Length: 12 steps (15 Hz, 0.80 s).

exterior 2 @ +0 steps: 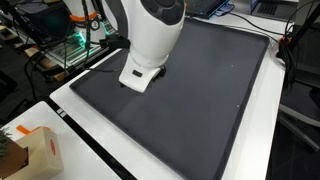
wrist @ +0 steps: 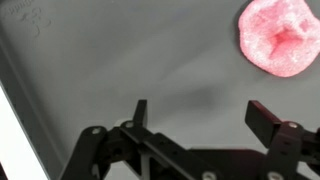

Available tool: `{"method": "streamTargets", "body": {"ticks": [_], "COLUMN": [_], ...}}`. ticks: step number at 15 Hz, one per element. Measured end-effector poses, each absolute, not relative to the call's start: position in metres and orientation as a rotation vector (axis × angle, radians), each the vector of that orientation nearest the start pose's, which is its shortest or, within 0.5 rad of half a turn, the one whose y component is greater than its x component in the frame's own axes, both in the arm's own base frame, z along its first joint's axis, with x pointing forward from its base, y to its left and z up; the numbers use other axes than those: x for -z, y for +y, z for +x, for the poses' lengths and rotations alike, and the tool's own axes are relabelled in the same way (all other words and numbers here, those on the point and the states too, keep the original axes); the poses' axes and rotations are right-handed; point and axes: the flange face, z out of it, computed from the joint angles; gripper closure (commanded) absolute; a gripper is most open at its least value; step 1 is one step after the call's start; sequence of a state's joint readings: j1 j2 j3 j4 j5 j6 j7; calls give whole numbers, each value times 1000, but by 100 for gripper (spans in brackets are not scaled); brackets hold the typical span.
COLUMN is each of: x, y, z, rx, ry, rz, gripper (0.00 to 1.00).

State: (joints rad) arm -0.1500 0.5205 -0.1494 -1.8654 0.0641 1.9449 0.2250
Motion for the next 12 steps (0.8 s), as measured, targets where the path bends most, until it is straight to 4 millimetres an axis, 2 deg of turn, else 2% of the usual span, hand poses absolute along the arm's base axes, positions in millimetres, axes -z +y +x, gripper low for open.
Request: {"method": "streamTargets", "body": {"ticks": [6, 12], "x": [-204, -185], "y": [-197, -206], "z": [539, 525], "rx": [-794, -871], "ry": [1185, 1450], "rz": [-2699, -2391], "gripper": [0, 0]}}
